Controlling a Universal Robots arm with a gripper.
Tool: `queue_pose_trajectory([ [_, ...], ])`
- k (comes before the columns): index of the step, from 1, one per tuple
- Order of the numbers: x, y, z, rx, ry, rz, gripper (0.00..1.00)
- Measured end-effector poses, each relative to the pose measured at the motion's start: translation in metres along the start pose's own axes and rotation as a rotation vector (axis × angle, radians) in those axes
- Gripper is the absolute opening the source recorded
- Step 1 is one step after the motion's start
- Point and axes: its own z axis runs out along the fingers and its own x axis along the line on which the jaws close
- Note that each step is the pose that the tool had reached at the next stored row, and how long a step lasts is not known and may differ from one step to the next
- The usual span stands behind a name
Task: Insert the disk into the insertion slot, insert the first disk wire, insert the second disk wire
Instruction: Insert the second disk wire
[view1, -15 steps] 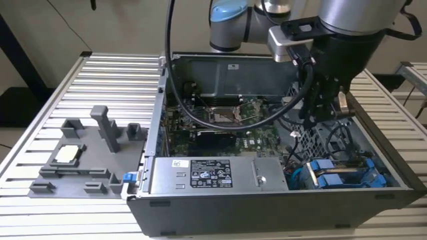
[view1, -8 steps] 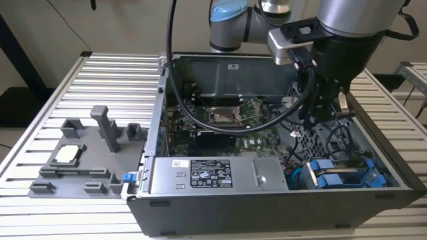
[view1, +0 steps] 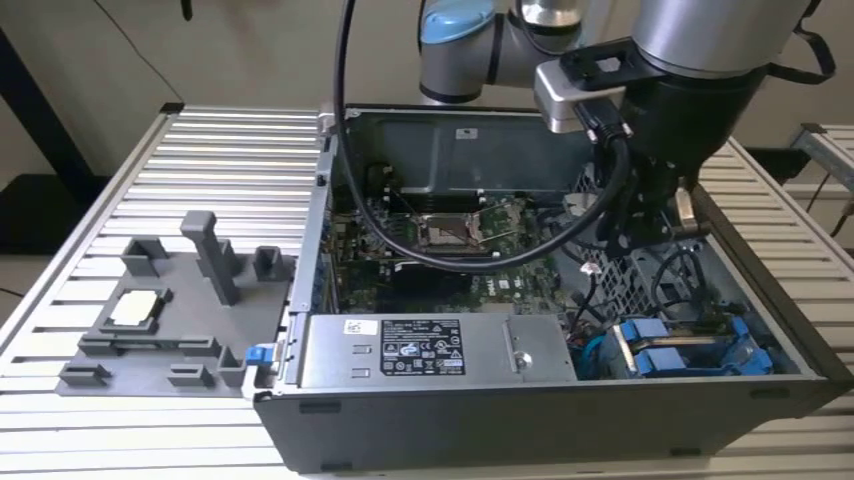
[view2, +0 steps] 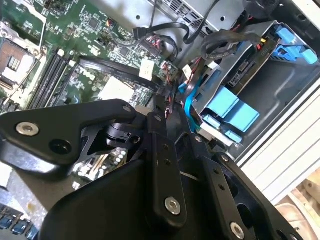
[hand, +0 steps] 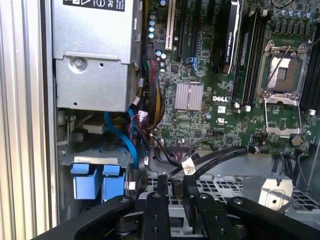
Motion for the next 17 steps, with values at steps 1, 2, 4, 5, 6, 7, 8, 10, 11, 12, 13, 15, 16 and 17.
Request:
queue_pose_trajectory([
  [1, 0.0001, 0.0001, 0.0010, -0.0001, 0.0008, 0.000, 0.27],
  [2, 0.0001, 0.0002, 0.0018, -0.0001, 0.0017, -0.001, 0.27],
  [4, 0.0001, 0.0004, 0.0031, -0.0004, 0.0039, -0.002, 0.27],
  [5, 0.0001, 0.0005, 0.0036, -0.0005, 0.0044, -0.002, 0.27],
  [6, 0.0000, 0.0006, 0.0044, -0.0005, 0.0046, -0.003, 0.27],
  [7, 0.0000, 0.0006, 0.0049, -0.0005, 0.0046, -0.003, 0.27],
  [8, -0.0001, 0.0007, 0.0055, -0.0005, 0.0046, -0.004, 0.27],
  [10, -0.0003, 0.0008, 0.0064, -0.0006, 0.0043, -0.006, 0.27],
  [11, -0.0004, 0.0009, 0.0069, -0.0007, 0.0042, -0.006, 0.27],
  [12, -0.0004, 0.0010, 0.0074, -0.0007, 0.0041, -0.007, 0.27],
  [13, -0.0004, 0.0010, 0.0079, -0.0008, 0.0040, -0.008, 0.27],
  [15, -0.0004, 0.0010, 0.0088, -0.0008, 0.0039, -0.009, 0.27],
  [16, -0.0004, 0.0009, 0.0092, -0.0009, 0.0039, -0.009, 0.27],
  [17, -0.0003, 0.0007, 0.0096, -0.0009, 0.0039, -0.010, 0.27],
])
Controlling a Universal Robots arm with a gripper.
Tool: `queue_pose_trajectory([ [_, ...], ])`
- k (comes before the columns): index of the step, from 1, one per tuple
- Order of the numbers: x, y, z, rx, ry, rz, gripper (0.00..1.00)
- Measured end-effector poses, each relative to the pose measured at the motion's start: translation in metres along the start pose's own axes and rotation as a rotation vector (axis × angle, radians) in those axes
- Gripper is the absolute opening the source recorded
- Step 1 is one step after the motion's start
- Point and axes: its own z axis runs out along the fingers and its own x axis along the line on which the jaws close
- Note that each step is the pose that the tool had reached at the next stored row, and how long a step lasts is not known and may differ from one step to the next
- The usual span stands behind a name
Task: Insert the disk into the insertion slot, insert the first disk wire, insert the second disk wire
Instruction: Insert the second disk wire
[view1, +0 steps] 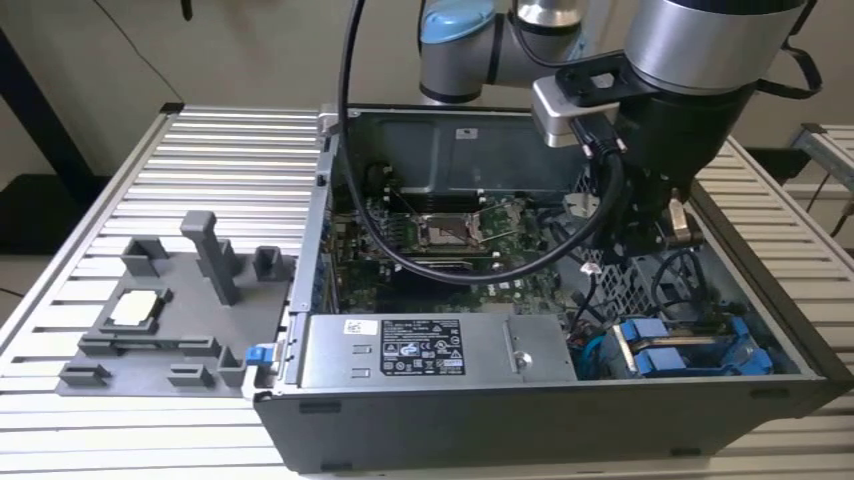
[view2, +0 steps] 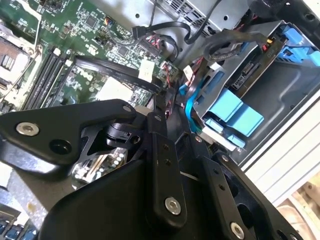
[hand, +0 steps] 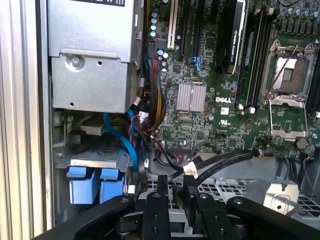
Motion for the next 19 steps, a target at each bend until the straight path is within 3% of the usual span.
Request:
queue_pose_trajectory([
  [8, 0.0002, -0.0016, 0.0016, 0.0000, -0.0017, -0.002, 0.27],
  [14, 0.0003, -0.0023, 0.0028, 0.0009, -0.0122, -0.002, 0.27],
  [19, 0.0004, -0.0024, 0.0029, 0.0010, -0.0143, -0.002, 0.27],
])
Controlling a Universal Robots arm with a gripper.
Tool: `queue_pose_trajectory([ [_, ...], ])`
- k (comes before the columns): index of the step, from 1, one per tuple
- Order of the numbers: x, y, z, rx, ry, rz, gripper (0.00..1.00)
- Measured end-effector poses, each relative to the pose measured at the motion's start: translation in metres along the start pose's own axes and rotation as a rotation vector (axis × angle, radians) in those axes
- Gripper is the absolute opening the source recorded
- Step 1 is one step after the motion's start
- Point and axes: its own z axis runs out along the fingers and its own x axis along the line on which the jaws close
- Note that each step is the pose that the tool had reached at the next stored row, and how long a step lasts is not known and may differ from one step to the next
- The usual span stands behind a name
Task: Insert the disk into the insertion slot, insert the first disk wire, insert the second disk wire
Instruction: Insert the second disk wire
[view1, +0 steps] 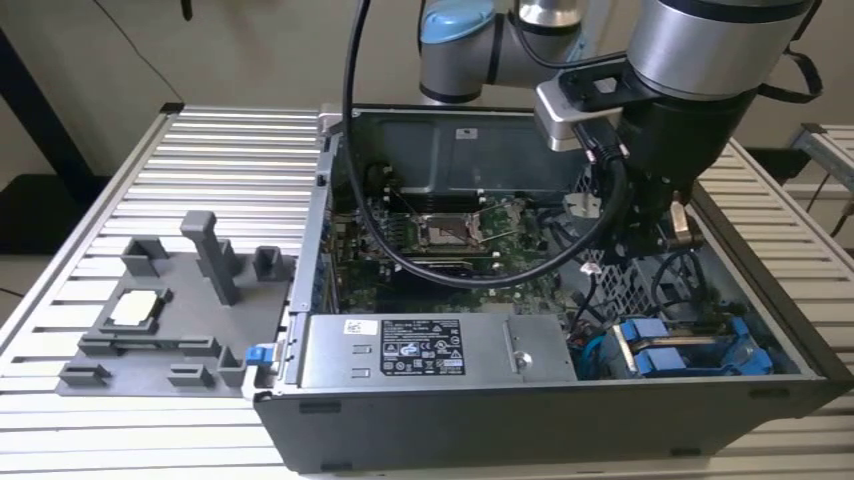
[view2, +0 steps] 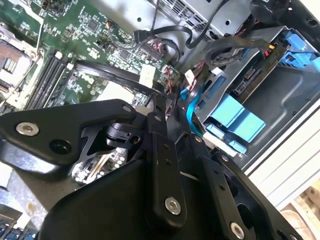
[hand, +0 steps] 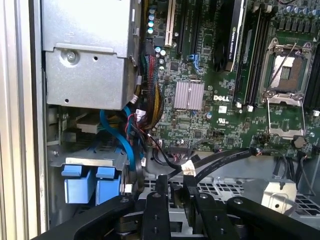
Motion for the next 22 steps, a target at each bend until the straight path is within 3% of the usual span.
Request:
queue_pose_trajectory([
  [5, 0.0000, 0.0000, 0.0000, 0.0001, -0.0010, 0.000, 0.27],
  [7, 0.0000, 0.0000, 0.0000, 0.0001, -0.0014, 0.000, 0.18],
  [10, 0.0000, 0.0000, 0.0000, 0.0002, -0.0020, 0.000, 0.16],
  [16, 0.0000, -0.0001, 0.0000, 0.0002, -0.0030, 0.000, 0.16],
  [22, 0.0063, -0.0065, 0.0005, -0.0018, -0.0033, 0.000, 0.16],
])
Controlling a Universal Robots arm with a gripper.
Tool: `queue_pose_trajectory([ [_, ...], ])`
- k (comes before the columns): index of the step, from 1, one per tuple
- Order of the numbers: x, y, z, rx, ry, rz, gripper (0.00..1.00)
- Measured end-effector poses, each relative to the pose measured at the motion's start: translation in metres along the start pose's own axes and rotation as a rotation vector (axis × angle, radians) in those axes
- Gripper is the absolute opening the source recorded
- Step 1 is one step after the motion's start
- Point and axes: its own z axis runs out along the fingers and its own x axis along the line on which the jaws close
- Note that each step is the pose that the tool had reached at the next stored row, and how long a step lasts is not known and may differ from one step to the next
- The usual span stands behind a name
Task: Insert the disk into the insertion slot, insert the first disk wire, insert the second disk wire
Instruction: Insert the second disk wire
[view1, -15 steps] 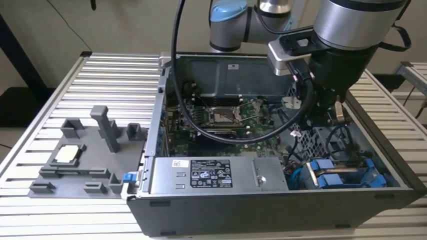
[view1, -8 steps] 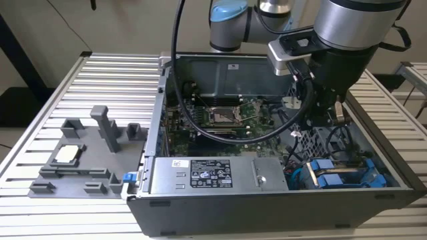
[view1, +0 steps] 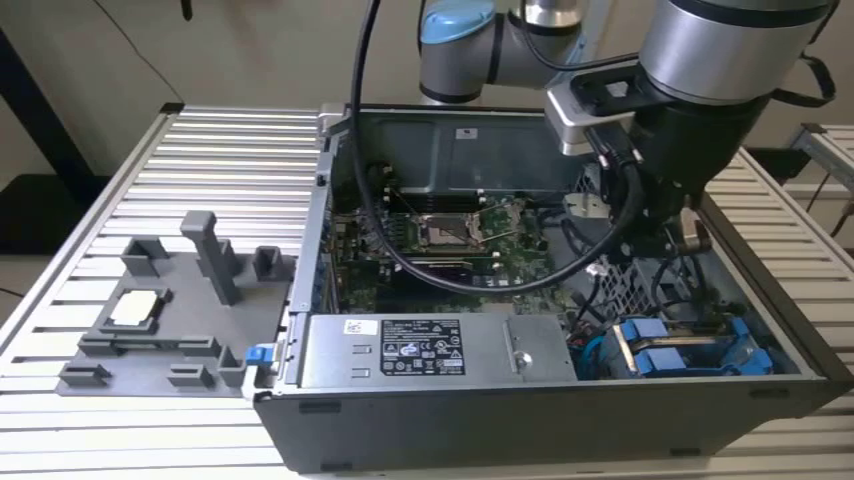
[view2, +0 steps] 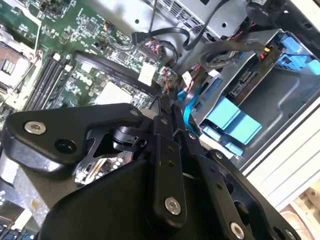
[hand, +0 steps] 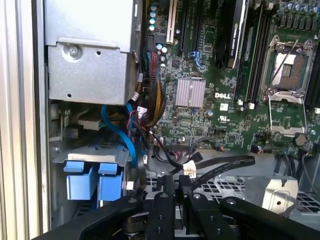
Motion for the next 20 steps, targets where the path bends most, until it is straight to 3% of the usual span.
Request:
queue_pose_trajectory([
  [12, 0.0304, -0.0180, 0.0007, -0.0096, -0.0006, 0.001, 0.16],
  [17, 0.0339, -0.0274, 0.0017, -0.0390, -0.0010, 0.003, 0.16],
  [20, 0.0344, -0.0330, 0.0025, -0.0728, 0.0033, 0.005, 0.16],
])
